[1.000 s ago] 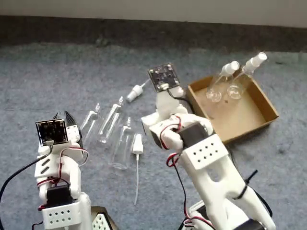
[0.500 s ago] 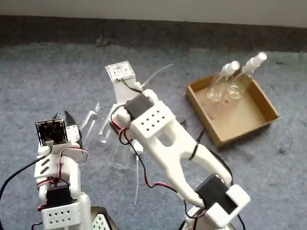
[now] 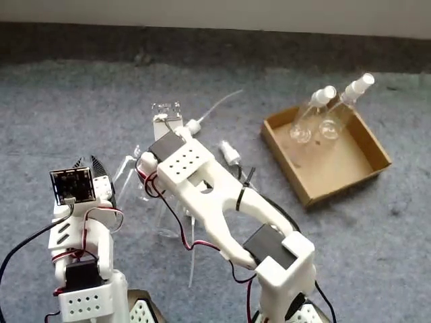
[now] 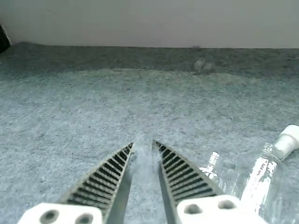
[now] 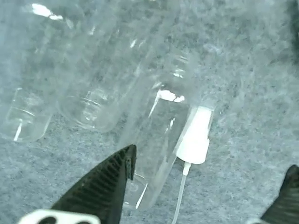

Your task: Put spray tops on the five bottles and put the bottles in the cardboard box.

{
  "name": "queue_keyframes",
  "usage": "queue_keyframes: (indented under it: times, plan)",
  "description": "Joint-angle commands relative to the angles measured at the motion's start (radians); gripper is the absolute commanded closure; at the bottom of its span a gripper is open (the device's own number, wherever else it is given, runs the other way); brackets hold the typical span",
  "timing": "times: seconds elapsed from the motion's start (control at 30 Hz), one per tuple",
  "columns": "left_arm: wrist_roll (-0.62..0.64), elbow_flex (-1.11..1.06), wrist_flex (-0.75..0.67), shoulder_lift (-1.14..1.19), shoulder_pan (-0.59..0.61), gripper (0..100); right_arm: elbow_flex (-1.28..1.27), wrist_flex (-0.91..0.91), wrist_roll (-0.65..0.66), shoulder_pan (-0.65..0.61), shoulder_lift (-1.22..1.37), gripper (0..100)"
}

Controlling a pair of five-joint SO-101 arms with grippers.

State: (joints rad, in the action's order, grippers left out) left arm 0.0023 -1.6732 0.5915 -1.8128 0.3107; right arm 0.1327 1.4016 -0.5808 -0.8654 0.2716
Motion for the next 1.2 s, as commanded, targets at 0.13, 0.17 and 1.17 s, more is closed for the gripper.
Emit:
queue_keyframes:
  times: [0.13,0.17,1.17]
  plan:
    - [-0.009,-0.021,-0.021,-0.007,0.012,99,0.051,-0.001,-0.008,-0.070,-0.018,58.4]
    - [-0.009,-0.021,-0.021,-0.007,0.012,99,0.045,-0.015,-0.009,-0.067,-0.016,58.4]
    - [-0.009,-0.021,-0.021,-0.005,0.007,99,-0.223,-0.122,0.250,0.173,-0.028,80.0]
